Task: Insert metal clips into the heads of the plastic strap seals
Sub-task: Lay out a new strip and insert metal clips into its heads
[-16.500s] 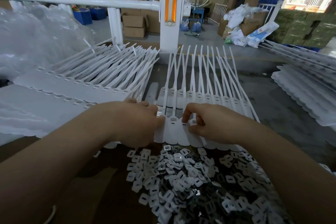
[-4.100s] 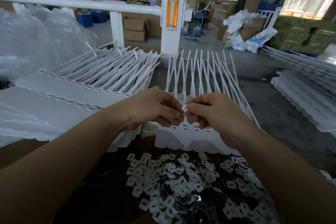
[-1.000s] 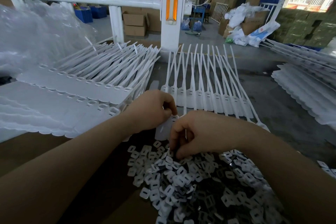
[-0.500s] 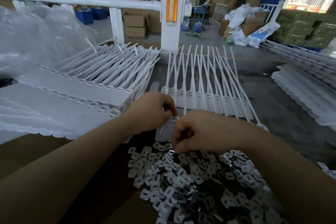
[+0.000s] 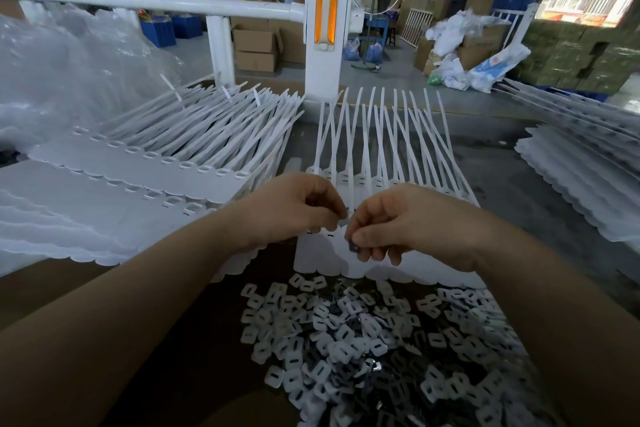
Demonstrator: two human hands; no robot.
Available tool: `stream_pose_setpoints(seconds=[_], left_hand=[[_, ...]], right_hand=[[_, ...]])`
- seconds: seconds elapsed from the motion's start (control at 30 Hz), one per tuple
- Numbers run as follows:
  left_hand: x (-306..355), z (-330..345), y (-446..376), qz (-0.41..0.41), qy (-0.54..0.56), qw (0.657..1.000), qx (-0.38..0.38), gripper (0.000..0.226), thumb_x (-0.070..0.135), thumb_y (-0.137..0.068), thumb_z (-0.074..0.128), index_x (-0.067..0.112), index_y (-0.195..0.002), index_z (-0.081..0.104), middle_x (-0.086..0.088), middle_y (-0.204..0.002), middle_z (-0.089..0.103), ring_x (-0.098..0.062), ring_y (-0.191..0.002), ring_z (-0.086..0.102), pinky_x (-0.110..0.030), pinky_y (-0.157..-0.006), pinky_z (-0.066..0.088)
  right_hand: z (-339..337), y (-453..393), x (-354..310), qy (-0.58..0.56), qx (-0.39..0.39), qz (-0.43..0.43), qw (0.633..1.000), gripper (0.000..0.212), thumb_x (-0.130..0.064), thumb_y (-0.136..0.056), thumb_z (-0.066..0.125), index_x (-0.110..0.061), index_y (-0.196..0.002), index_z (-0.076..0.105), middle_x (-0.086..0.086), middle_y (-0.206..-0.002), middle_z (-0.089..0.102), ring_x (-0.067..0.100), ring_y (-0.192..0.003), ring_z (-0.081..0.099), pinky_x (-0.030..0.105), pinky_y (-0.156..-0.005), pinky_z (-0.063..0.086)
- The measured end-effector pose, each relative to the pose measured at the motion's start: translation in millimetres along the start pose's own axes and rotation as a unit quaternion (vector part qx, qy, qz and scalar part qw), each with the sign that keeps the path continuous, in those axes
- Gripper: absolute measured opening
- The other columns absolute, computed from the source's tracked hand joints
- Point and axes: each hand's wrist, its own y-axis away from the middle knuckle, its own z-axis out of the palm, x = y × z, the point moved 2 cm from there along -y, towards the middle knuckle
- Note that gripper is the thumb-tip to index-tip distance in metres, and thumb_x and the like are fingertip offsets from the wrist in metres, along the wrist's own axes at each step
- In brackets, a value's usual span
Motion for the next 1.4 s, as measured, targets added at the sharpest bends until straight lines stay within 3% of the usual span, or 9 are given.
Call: stream_pose_setpoints(seconds=[0.07, 0.2, 0.43, 0.53, 0.63, 0.8, 1.07, 1.3, 1.4], left_hand=[[-1, 1, 0, 0.000, 0.005, 1.000, -0.017, 0.014, 0.005, -0.085, 0.069, 0.017, -0.090, 0.072, 0.009, -0.079, 0.074, 0.003, -0.068, 0.064, -0.009, -0.063, 0.046], [-3, 2, -1, -0.002, 0.011, 0.999, -0.037, 0.014, 0.006, -0.085, 0.070, 0.018, -0.090, 0.072, 0.007, -0.081, 0.074, 0.000, -0.072, 0.065, -0.010, -0.066, 0.047], [-4, -1, -2, -0.009, 0.042, 0.998, -0.050, 0.012, 0.011, -0.083, 0.072, 0.021, -0.088, 0.074, -0.001, -0.086, 0.075, -0.012, -0.077, 0.064, -0.022, -0.072, 0.051], [-2, -1, -1, -0.008, 0.045, 0.998, -0.049, 0.011, 0.013, -0.082, 0.073, 0.023, -0.085, 0.075, 0.000, -0.083, 0.075, -0.008, -0.074, 0.063, -0.018, -0.068, 0.049], [-1, 0, 0, -0.002, 0.062, 0.997, -0.040, 0.009, 0.016, -0.085, 0.071, 0.023, -0.086, 0.076, 0.001, -0.082, 0.074, -0.006, -0.073, 0.064, -0.014, -0.065, 0.048], [-1, 1, 0, -0.009, 0.065, 0.998, -0.009, 0.007, 0.028, -0.085, 0.071, 0.022, -0.085, 0.076, 0.003, -0.080, 0.075, -0.005, -0.071, 0.065, -0.020, -0.070, 0.047], [1, -1, 2, -0.007, 0.147, 0.988, 0.039, 0.008, 0.008, -0.083, 0.072, 0.013, -0.078, 0.075, 0.002, -0.069, 0.072, 0.001, -0.060, 0.061, -0.007, -0.052, 0.041], [2, -1, 1, -0.003, 0.145, 0.988, 0.056, 0.005, 0.009, -0.083, 0.072, 0.007, -0.085, 0.076, -0.003, -0.078, 0.075, -0.007, -0.071, 0.067, -0.015, -0.067, 0.051], [3, 0, 2, -0.001, 0.133, 0.989, 0.060, 0.003, 0.010, -0.083, 0.073, 0.010, -0.083, 0.076, -0.004, -0.079, 0.075, -0.008, -0.071, 0.066, -0.014, -0.066, 0.050]], right_hand=[[2, 1, -1, 0.002, -0.040, 0.001, 0.999, 0.007, -0.007, -0.088, 0.067, -0.011, -0.089, 0.072, 0.005, -0.080, 0.075, 0.008, -0.065, 0.063, 0.017, -0.053, 0.048], [1, 1, 0, -0.001, -0.040, 0.004, 0.999, 0.009, -0.006, -0.084, 0.072, -0.015, -0.085, 0.075, 0.004, -0.080, 0.075, 0.008, -0.066, 0.063, 0.016, -0.055, 0.048], [-6, -3, 4, -0.067, 0.093, 0.004, 0.993, 0.007, -0.009, -0.081, 0.075, -0.016, -0.082, 0.076, 0.000, -0.074, 0.073, 0.005, -0.060, 0.060, 0.015, -0.051, 0.047], [-8, -4, 3, -0.126, 0.120, -0.003, 0.985, 0.010, -0.005, -0.084, 0.070, -0.012, -0.083, 0.076, 0.006, -0.076, 0.073, 0.005, -0.057, 0.059, 0.015, -0.049, 0.046], [-8, -4, 3, -0.122, 0.132, -0.012, 0.984, 0.011, -0.004, -0.085, 0.069, -0.012, -0.085, 0.077, 0.009, -0.078, 0.073, 0.005, -0.056, 0.058, 0.016, -0.051, 0.047], [-5, -4, 1, -0.061, 0.159, -0.038, 0.985, 0.014, -0.007, -0.085, 0.071, -0.019, -0.085, 0.078, 0.002, -0.073, 0.073, 0.003, -0.057, 0.059, 0.014, -0.054, 0.047], [-6, -5, -1, -0.096, 0.195, -0.030, 0.976, 0.016, -0.010, -0.094, 0.060, -0.016, -0.090, 0.074, 0.000, -0.072, 0.073, 0.005, -0.057, 0.060, 0.016, -0.051, 0.048], [-6, -7, 0, -0.095, 0.193, -0.017, 0.977, 0.005, -0.017, -0.089, 0.069, -0.014, -0.087, 0.072, 0.001, -0.072, 0.071, 0.005, -0.057, 0.058, 0.017, -0.051, 0.047], [-4, -7, 0, -0.069, 0.182, -0.026, 0.980, 0.007, -0.018, -0.089, 0.068, -0.015, -0.084, 0.073, 0.001, -0.073, 0.071, 0.002, -0.056, 0.057, 0.014, -0.051, 0.045]])
